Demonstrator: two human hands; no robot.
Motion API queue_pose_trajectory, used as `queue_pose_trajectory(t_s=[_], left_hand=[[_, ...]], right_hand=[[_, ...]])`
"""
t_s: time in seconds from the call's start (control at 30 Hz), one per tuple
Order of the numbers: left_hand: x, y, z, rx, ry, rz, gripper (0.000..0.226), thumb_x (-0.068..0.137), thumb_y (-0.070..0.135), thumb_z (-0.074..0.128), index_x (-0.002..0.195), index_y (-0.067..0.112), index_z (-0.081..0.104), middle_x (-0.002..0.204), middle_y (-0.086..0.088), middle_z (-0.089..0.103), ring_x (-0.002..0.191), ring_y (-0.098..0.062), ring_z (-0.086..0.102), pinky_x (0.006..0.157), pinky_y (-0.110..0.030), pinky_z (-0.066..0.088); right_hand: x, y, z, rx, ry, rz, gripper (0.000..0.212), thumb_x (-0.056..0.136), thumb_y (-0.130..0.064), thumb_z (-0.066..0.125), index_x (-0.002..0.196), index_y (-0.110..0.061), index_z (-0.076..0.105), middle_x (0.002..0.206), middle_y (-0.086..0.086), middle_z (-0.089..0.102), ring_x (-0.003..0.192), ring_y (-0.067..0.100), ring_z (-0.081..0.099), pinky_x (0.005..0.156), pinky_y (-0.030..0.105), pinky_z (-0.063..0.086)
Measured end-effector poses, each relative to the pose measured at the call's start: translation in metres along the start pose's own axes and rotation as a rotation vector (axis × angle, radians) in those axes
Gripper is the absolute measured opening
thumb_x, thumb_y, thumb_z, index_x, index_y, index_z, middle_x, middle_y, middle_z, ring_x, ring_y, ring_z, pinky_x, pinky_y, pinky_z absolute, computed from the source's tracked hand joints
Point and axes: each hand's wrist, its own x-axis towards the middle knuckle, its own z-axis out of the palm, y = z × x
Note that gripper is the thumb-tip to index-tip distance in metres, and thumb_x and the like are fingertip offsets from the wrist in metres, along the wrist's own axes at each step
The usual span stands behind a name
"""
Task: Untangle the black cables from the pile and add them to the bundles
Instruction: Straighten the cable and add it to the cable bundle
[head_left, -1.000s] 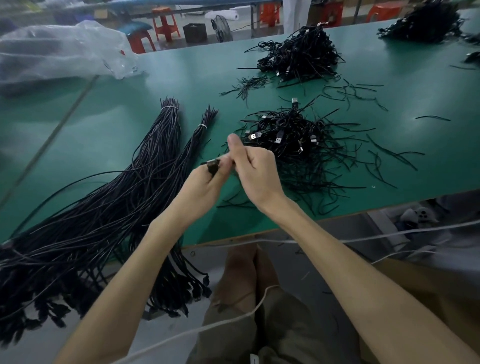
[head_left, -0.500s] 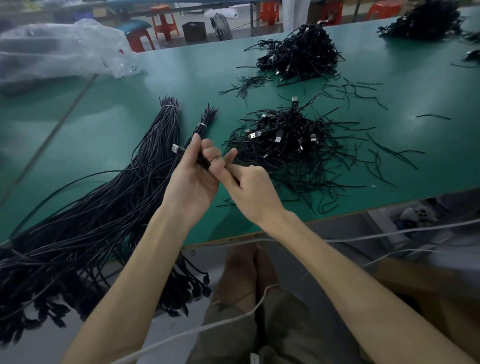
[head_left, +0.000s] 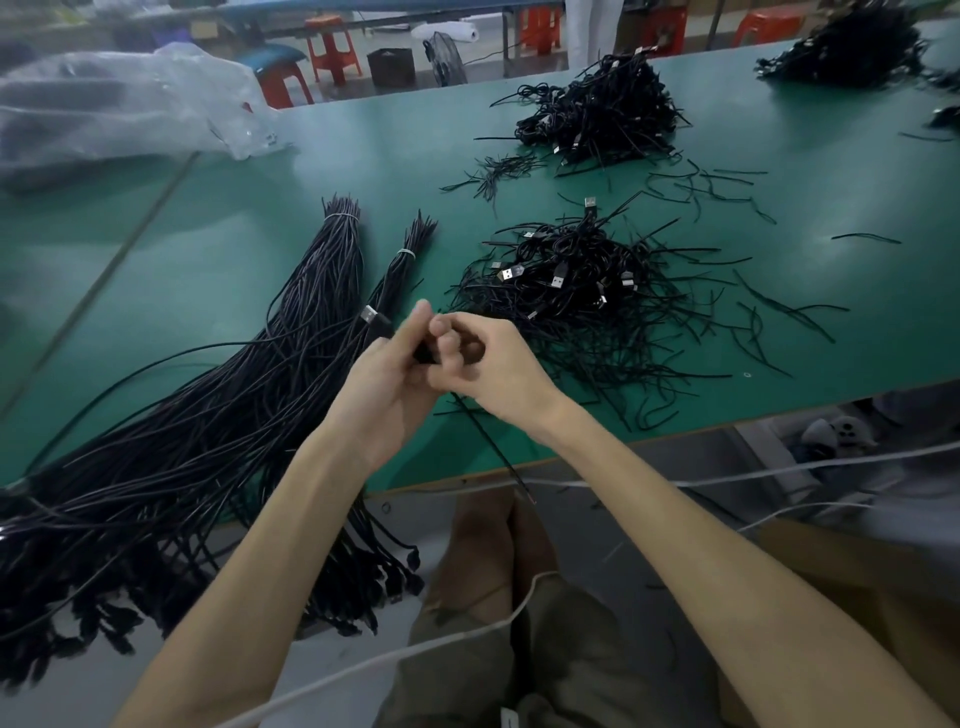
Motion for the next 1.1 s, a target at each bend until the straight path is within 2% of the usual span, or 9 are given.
queue_pose_trajectory(t_s=[0.13, 0.23, 0.3, 0.4, 0.67, 0.8, 0.9, 1.0, 1.1], left_hand=[[-0.009, 0.012, -0.016, 0.27, -0.241, 0.013, 0.027, 0.106, 0.016, 0.051, 0.121, 0.004, 0.071, 0.116, -0.017, 0.073, 0.116, -0.026, 0.068, 0.1, -0.03, 0.051], [-0.013, 0.022, -0.03, 0.304, -0.275, 0.009, 0.028, 0.102, 0.011, 0.057, 0.126, 0.003, 0.069, 0.133, -0.02, 0.066, 0.13, -0.032, 0.06, 0.109, -0.033, 0.046], [-0.014, 0.023, -0.032, 0.349, -0.23, 0.042, 0.022, 0.1, 0.01, 0.059, 0.116, 0.007, 0.074, 0.13, -0.019, 0.069, 0.128, -0.033, 0.061, 0.109, -0.035, 0.047], [-0.014, 0.02, -0.029, 0.386, -0.147, 0.089, 0.02, 0.099, 0.011, 0.059, 0.112, 0.007, 0.075, 0.128, -0.02, 0.07, 0.125, -0.032, 0.064, 0.106, -0.037, 0.051], [-0.002, -0.001, -0.013, 0.555, 0.163, 0.238, 0.013, 0.098, 0.005, 0.062, 0.101, 0.008, 0.075, 0.1, -0.002, 0.079, 0.094, -0.017, 0.074, 0.079, -0.029, 0.06], [0.002, -0.003, -0.014, 0.642, 0.216, 0.248, 0.009, 0.093, 0.006, 0.071, 0.097, 0.011, 0.077, 0.09, -0.001, 0.079, 0.083, -0.014, 0.073, 0.071, -0.024, 0.056], [0.004, 0.001, -0.014, 0.657, 0.259, 0.251, 0.018, 0.083, 0.02, 0.083, 0.093, 0.007, 0.076, 0.082, -0.003, 0.079, 0.077, -0.011, 0.072, 0.069, -0.022, 0.055], [0.004, 0.005, -0.014, 0.728, 0.287, 0.235, 0.048, 0.071, 0.032, 0.087, 0.102, 0.003, 0.066, 0.078, -0.004, 0.077, 0.073, -0.013, 0.073, 0.068, -0.025, 0.058], [0.004, 0.01, -0.018, 0.856, 0.238, 0.244, 0.045, 0.072, 0.036, 0.085, 0.105, 0.012, 0.066, 0.087, -0.003, 0.075, 0.077, -0.014, 0.072, 0.07, -0.027, 0.058]], right_hand=[[-0.008, 0.002, 0.001, 0.171, 0.05, -0.022, 0.04, 0.079, 0.012, 0.074, 0.113, -0.008, 0.072, 0.089, 0.012, 0.075, 0.087, 0.011, 0.068, 0.088, 0.026, 0.059], [-0.007, -0.001, 0.0, 0.127, 0.093, -0.068, 0.048, 0.077, 0.007, 0.079, 0.118, -0.017, 0.074, 0.103, -0.003, 0.079, 0.1, 0.008, 0.073, 0.092, 0.026, 0.058], [-0.006, -0.003, 0.0, 0.032, 0.096, -0.087, 0.051, 0.077, 0.006, 0.079, 0.123, -0.015, 0.073, 0.111, -0.001, 0.077, 0.105, 0.011, 0.072, 0.099, 0.035, 0.057], [-0.005, -0.006, 0.002, -0.06, 0.144, -0.095, 0.051, 0.077, 0.002, 0.079, 0.123, -0.018, 0.074, 0.112, -0.003, 0.074, 0.104, 0.005, 0.07, 0.098, 0.03, 0.056], [0.003, -0.011, -0.008, -0.323, 0.176, 0.003, 0.025, 0.081, -0.011, 0.082, 0.103, -0.015, 0.071, 0.095, -0.001, 0.067, 0.082, 0.006, 0.06, 0.071, 0.017, 0.045], [-0.001, -0.01, -0.018, -0.381, 0.069, 0.05, 0.015, 0.089, -0.019, 0.076, 0.099, -0.015, 0.065, 0.085, 0.002, 0.069, 0.067, 0.01, 0.067, 0.064, 0.032, 0.056], [-0.006, -0.009, -0.021, -0.413, 0.068, 0.014, 0.007, 0.094, -0.019, 0.07, 0.095, -0.012, 0.067, 0.074, 0.003, 0.067, 0.053, 0.011, 0.064, 0.054, 0.031, 0.049], [-0.009, -0.009, -0.022, -0.465, 0.074, 0.002, 0.014, 0.098, -0.016, 0.064, 0.087, -0.008, 0.066, 0.072, 0.008, 0.065, 0.057, 0.022, 0.061, 0.062, 0.047, 0.054], [-0.01, -0.011, -0.023, -0.5, 0.04, -0.002, 0.015, 0.102, -0.01, 0.06, 0.089, -0.005, 0.066, 0.08, 0.002, 0.068, 0.071, 0.024, 0.067, 0.07, 0.052, 0.055]])
